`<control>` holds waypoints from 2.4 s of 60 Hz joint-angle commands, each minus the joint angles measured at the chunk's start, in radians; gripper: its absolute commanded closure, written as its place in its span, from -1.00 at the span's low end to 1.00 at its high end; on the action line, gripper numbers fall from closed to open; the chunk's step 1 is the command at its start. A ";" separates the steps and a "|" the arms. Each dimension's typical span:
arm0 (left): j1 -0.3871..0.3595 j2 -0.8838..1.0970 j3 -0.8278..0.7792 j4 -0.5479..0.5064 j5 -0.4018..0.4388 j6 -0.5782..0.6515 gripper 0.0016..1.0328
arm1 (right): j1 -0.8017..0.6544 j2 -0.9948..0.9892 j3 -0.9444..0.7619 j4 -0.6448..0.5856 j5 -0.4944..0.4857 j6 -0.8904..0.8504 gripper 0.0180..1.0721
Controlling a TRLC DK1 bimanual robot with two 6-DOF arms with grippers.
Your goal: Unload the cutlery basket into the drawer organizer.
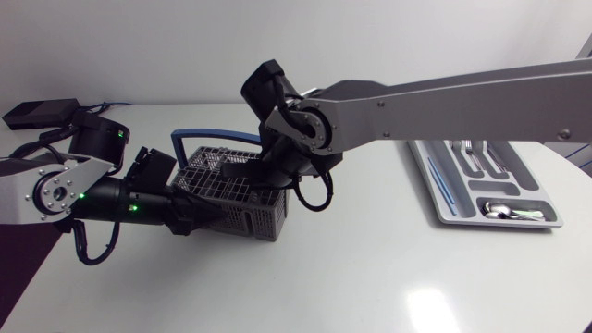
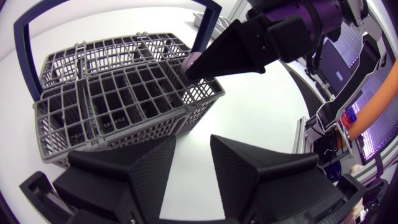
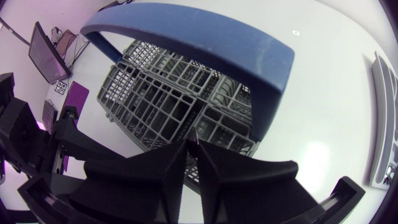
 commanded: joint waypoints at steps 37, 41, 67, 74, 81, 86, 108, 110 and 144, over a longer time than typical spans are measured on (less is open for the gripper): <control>-0.003 -0.014 0.018 -0.017 0.013 0.019 0.19 | -0.014 -0.024 -0.075 0.060 -0.065 -0.027 0.88; -0.005 -0.020 0.018 -0.020 0.013 0.019 0.19 | -0.017 -0.034 -0.078 0.063 -0.074 -0.031 0.88; -0.008 -0.049 0.017 -0.031 0.013 0.014 0.19 | -0.017 -0.083 -0.109 0.111 -0.078 -0.046 0.88; -0.011 -0.052 0.015 -0.031 0.013 0.012 0.19 | -0.015 -0.093 -0.110 0.114 -0.079 -0.048 0.88; -0.013 -0.058 0.018 -0.032 0.013 0.009 0.19 | -0.015 -0.113 -0.116 0.120 -0.078 -0.051 0.88; -0.013 -0.063 0.026 -0.037 0.013 0.002 0.19 | -0.014 -0.123 -0.116 0.121 -0.079 -0.056 0.88; -0.016 -0.108 0.029 -0.078 -0.006 -0.054 0.19 | -0.014 -0.195 -0.110 0.117 -0.108 -0.071 0.88; -0.016 -0.112 0.029 -0.081 -0.010 -0.057 0.19 | -0.014 -0.202 -0.110 0.117 -0.108 -0.074 0.88; -0.065 -0.178 0.028 -0.114 -0.122 -0.166 0.19 | -0.024 -0.345 -0.083 0.034 -0.130 -0.097 0.88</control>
